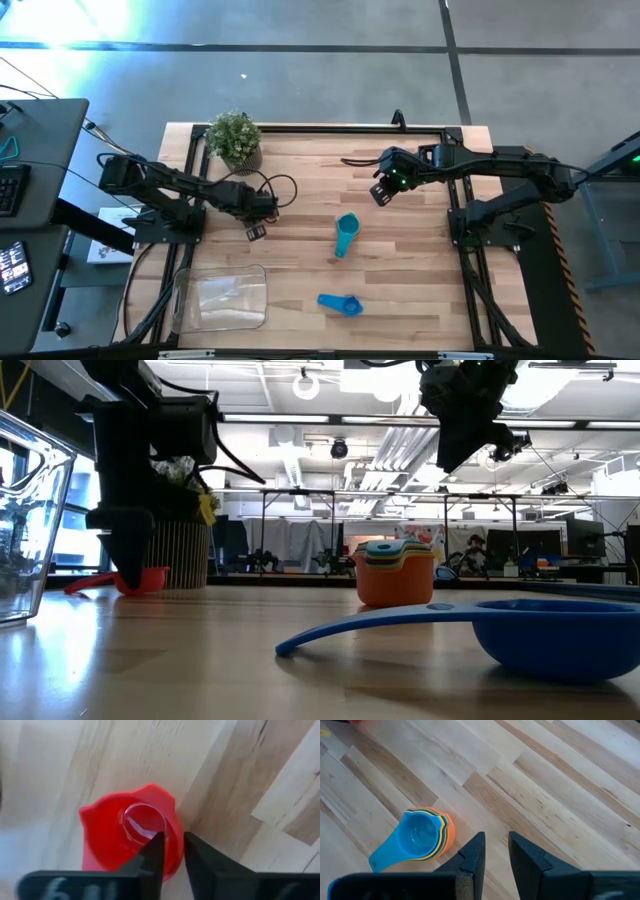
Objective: Nest measuring cups in basket
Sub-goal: Stack the red measuring cup on top of the light blue measuring cup
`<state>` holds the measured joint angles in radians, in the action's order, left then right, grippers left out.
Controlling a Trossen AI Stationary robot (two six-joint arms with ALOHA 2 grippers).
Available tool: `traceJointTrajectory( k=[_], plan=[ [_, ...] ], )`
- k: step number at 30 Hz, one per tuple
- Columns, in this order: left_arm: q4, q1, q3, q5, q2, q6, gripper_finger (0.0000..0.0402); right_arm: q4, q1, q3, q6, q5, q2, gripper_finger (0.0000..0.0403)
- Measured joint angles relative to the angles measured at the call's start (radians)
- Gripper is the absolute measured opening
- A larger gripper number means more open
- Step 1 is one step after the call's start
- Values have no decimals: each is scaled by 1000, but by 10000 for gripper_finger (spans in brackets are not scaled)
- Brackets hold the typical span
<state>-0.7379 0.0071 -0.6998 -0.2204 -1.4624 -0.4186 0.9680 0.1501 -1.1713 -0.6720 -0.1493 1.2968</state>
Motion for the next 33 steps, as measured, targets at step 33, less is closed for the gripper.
traceJointTrajectory(
  k=[33],
  plan=[
    [368, -2, -405, 144, 4, -575, 5, -8, 1, 0, -113, -46, 0, 78]
  ],
)
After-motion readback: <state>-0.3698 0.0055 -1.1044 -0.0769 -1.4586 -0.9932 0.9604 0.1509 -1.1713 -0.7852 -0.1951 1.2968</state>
